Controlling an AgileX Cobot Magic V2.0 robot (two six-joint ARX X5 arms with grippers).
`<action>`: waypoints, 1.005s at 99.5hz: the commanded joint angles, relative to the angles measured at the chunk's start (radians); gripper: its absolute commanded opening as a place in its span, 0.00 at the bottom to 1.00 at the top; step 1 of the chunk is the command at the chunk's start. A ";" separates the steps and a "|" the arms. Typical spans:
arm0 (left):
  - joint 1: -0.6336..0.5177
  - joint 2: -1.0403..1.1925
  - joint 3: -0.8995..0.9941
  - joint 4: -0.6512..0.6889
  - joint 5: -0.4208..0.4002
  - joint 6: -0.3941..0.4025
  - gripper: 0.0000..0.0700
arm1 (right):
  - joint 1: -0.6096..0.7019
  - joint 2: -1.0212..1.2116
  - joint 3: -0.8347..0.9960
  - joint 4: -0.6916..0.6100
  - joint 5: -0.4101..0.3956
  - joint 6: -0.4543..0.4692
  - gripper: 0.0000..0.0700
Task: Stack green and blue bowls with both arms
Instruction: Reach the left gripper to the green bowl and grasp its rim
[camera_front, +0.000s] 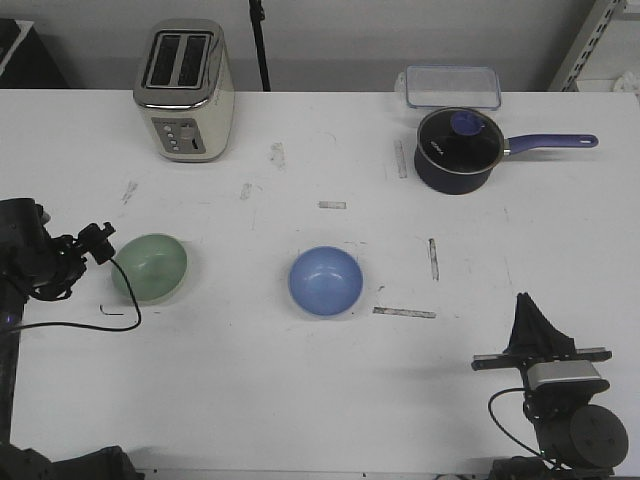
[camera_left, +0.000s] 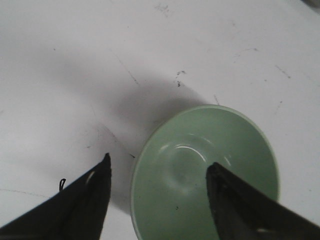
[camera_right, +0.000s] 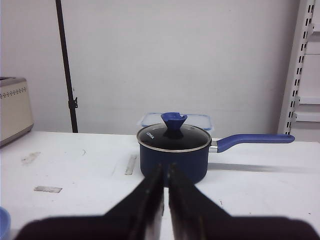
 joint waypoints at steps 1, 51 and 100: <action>0.003 0.048 0.018 0.000 0.004 0.029 0.65 | -0.001 -0.001 0.000 0.012 0.001 -0.003 0.01; -0.029 0.202 0.018 -0.011 0.002 0.110 0.63 | -0.001 -0.001 0.000 0.012 0.001 -0.003 0.01; -0.062 0.216 0.013 -0.018 -0.010 0.110 0.33 | -0.001 -0.001 0.000 0.012 0.000 -0.003 0.01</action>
